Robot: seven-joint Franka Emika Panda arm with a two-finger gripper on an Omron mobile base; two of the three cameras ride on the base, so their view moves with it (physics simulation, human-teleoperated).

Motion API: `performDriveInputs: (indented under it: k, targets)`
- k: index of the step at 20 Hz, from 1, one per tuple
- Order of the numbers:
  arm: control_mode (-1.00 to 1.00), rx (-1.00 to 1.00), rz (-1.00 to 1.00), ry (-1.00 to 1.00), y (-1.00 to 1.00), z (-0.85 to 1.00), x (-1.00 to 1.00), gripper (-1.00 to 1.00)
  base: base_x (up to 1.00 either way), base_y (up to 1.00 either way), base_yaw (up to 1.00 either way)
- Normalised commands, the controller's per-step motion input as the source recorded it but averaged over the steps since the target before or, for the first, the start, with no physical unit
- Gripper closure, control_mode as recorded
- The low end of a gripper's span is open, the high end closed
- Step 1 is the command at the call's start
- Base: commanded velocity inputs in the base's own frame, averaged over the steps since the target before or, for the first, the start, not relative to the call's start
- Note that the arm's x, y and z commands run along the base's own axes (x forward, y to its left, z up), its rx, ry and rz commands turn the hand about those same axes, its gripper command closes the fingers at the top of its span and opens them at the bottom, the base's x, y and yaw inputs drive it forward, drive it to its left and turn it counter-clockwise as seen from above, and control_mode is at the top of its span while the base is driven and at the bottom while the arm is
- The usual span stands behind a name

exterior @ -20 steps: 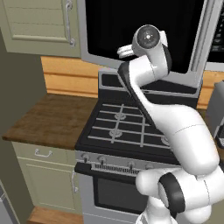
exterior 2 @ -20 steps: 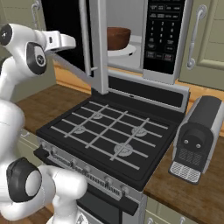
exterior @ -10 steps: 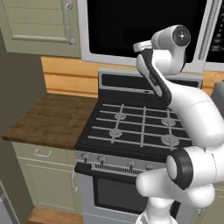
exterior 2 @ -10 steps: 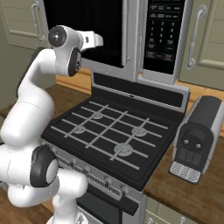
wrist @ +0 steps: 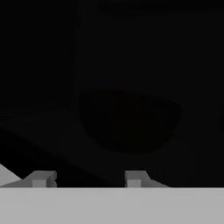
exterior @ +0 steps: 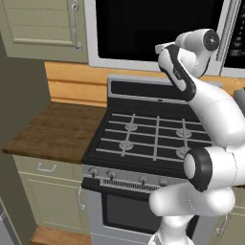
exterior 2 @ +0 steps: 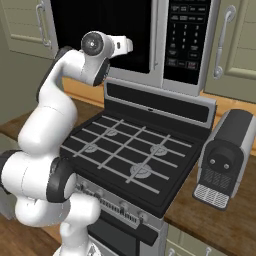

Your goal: Pick the mushroom from the sink and place it in the bowl. Then pick the bowl and place it in the microwave. Then close the microwave door and press the start button.

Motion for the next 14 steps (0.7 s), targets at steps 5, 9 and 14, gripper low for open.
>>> performDriveInputs:
  k: [5, 9, 14]
  targets:
    - [-1.0, 0.0, 0.0, -0.07, -0.03, -0.14, 0.16, -1.0, 0.0, 0.0, 0.0]
    - [-1.0, 0.0, -0.12, -0.06, 0.01, 0.49, -0.7, -1.0, 0.0, 0.0, 0.0]
    - [-1.0, 0.0, -0.17, -0.01, 0.0, 0.71, -0.68, -1.0, 0.0, 0.0, 0.0]
